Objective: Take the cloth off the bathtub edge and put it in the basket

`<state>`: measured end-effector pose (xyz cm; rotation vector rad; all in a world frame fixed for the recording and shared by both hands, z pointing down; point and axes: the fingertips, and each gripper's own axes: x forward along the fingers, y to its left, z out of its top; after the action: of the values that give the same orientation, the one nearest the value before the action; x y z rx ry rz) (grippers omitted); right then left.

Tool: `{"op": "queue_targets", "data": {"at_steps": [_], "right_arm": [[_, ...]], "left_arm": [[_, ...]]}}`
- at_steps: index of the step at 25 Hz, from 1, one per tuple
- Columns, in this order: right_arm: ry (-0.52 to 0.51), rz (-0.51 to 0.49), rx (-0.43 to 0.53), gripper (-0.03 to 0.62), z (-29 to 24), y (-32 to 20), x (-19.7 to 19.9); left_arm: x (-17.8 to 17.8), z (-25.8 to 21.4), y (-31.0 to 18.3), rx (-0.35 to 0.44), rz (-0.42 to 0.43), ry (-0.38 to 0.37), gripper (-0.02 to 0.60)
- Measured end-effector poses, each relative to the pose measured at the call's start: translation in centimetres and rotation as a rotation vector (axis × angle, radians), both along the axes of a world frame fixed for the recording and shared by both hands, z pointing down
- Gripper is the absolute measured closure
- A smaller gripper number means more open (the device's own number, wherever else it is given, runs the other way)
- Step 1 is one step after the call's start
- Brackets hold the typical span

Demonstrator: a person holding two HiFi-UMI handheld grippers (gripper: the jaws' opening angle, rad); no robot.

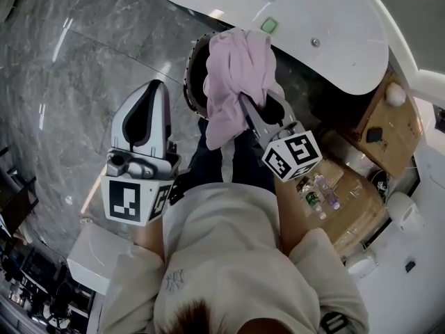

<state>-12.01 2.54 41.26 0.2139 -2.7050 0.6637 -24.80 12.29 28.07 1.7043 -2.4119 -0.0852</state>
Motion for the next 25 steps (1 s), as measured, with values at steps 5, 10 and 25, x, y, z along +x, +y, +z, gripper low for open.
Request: {"op": "queue_targets", "data": {"at_steps": [5, 10, 25], "right_arm": [[0.028, -0.013, -0.010, 0.479, 2.3, 0.0, 0.0], [0.049, -0.004, -0.006, 0.477, 4.4, -0.2, -0.4], [0.112, 0.070, -0.063, 0.477, 13.2, -0.6, -0.1]], "left_arm": [[0.0, 2.5, -1.2, -0.007, 0.005, 0.030, 0.532], [0.2, 4.6, -2.0, -0.014, 0.013, 0.058, 0.532], [1.6, 14.5, -3.6, -0.088, -0.002, 0.152, 0.533]]}}
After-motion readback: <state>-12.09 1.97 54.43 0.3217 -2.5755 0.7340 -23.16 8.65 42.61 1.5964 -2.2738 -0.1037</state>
